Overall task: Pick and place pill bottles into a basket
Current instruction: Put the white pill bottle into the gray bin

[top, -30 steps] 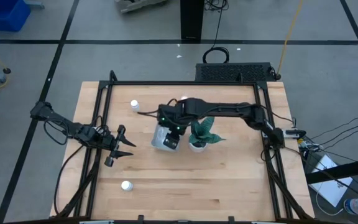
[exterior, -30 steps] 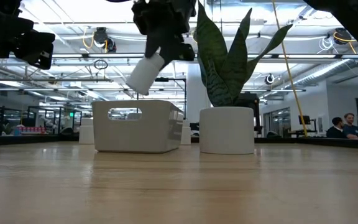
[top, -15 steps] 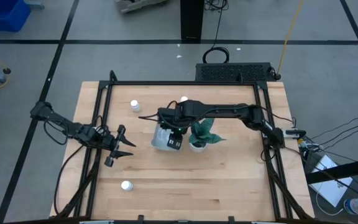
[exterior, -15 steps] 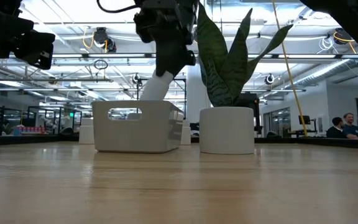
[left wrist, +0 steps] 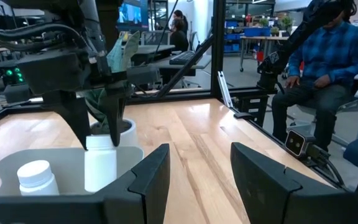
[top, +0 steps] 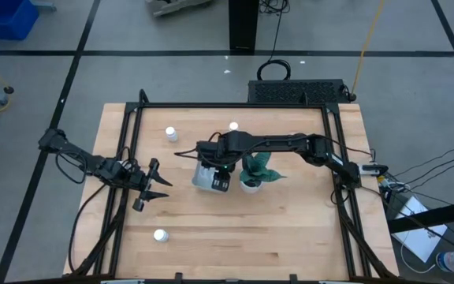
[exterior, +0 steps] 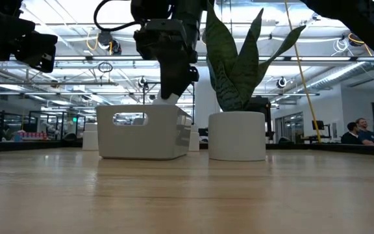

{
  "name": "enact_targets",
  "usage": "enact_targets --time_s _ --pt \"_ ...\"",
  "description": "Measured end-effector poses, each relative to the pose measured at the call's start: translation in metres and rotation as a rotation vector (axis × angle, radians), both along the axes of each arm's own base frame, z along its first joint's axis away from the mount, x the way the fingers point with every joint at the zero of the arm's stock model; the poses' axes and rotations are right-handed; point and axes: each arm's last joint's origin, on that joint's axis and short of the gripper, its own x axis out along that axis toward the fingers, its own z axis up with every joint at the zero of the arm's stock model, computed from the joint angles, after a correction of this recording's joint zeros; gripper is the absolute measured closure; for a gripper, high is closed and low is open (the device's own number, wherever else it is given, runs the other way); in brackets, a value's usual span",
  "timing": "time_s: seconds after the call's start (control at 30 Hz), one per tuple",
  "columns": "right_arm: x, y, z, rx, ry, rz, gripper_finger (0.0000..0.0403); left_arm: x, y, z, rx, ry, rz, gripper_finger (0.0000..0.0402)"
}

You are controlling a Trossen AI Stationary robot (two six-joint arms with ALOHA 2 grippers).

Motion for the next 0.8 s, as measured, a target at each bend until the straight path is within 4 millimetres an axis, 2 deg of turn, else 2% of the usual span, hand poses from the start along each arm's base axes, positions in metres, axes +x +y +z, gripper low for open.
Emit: enact_targets --time_s 0.5,0.8 --pt "0.004 -0.003 0.001 -0.002 -0.049 -0.010 0.0251 0.000 0.000 0.000 -0.001 -0.001 0.000 0.0227" --pt "0.000 0.000 0.016 0.038 -0.072 -0.088 0.0253 0.000 0.000 0.000 -0.001 -0.002 0.000 0.0227"
